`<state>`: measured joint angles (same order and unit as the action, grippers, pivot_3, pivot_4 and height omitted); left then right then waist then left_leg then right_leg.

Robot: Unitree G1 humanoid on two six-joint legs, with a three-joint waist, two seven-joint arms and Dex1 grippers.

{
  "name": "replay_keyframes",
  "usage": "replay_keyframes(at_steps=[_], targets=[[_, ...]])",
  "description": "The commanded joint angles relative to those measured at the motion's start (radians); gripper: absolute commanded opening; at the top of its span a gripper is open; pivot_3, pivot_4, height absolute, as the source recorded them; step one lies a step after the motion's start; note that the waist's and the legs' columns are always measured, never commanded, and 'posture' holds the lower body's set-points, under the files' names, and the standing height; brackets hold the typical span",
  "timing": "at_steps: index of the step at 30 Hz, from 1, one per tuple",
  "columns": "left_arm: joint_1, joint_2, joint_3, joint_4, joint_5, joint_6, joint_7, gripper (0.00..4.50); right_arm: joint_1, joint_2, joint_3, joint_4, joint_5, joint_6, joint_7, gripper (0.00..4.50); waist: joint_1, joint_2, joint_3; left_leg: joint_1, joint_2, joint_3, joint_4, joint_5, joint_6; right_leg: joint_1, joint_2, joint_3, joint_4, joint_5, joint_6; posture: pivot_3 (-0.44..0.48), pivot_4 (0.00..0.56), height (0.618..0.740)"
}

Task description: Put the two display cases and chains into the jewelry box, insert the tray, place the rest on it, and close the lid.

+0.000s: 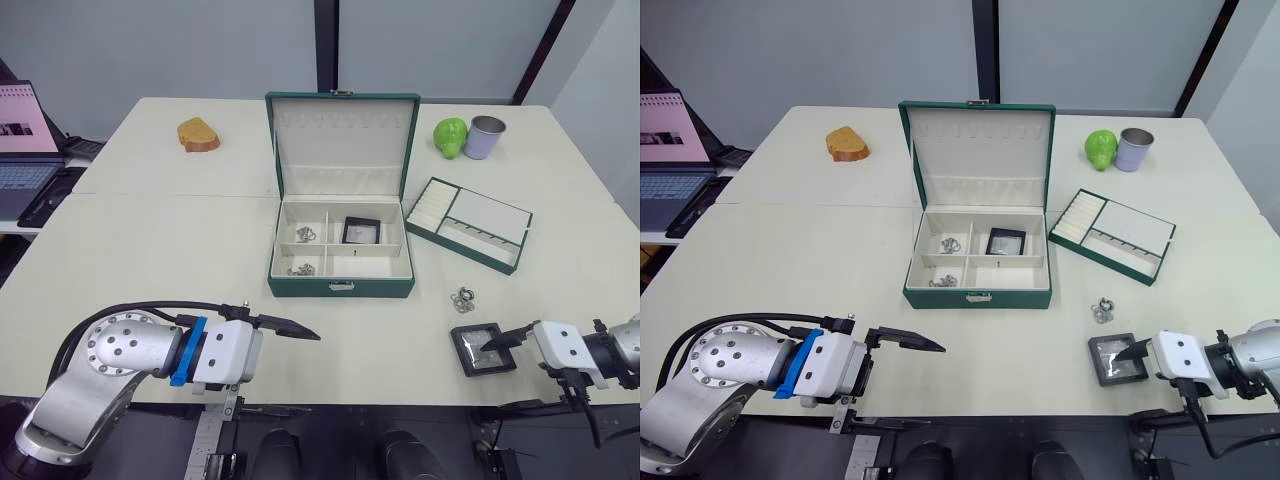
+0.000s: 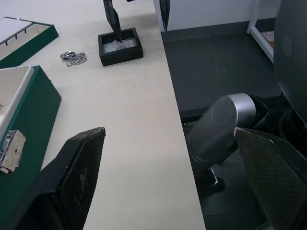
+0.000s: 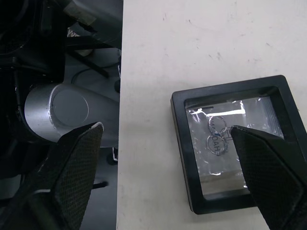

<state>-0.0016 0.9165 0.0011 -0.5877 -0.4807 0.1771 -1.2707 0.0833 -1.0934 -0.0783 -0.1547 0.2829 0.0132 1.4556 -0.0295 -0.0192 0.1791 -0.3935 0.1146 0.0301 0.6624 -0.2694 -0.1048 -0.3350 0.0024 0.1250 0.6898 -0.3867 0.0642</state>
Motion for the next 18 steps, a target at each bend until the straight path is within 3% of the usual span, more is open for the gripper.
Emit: replay_keyframes(at_steps=[1,5,9,16,18], targets=[[0.002,-0.004,-0.012,-0.016,0.002,-0.016,0.000,4.50,-0.019,0.006,0.005,0.004,-0.006,-0.014,-0.012,3.98,0.000,0.000,0.000,0.000,0.000,0.000,0.000,0.000,0.000,0.000,0.000,0.000,0.000,0.000,0.000,0.000,0.150,0.740],[-0.019,-0.004,-0.016,-0.010,-0.007,0.003,0.011,4.50,-0.032,0.017,0.020,0.012,-0.009,-0.010,-0.028,2.67,0.000,0.000,0.000,0.000,0.000,0.000,0.000,0.000,0.000,0.000,0.000,0.000,0.000,0.000,0.000,0.000,0.150,0.740],[-0.030,0.002,-0.008,0.002,-0.013,0.014,0.010,4.50,-0.038,0.025,0.030,0.020,-0.014,-0.013,-0.039,1.69,0.000,0.000,0.000,0.000,0.000,0.000,0.000,0.000,0.000,0.000,0.000,0.000,0.000,0.000,0.000,0.000,0.150,0.740],[-0.044,0.003,-0.010,0.004,-0.019,0.031,0.014,4.50,-0.044,0.031,0.037,0.040,-0.021,-0.026,-0.049,0.26,0.000,0.000,0.000,0.000,0.000,0.000,0.000,0.000,0.000,0.000,0.000,0.000,0.000,0.000,0.000,0.000,0.150,0.740],[-0.050,0.000,-0.011,0.007,-0.019,0.035,0.015,4.50,-0.044,0.032,0.037,0.040,-0.022,-0.026,-0.053,0.04,0.000,0.000,0.000,0.001,0.000,0.000,0.000,0.000,0.000,0.001,0.000,0.000,0.000,0.000,0.000,0.000,0.150,0.740]])
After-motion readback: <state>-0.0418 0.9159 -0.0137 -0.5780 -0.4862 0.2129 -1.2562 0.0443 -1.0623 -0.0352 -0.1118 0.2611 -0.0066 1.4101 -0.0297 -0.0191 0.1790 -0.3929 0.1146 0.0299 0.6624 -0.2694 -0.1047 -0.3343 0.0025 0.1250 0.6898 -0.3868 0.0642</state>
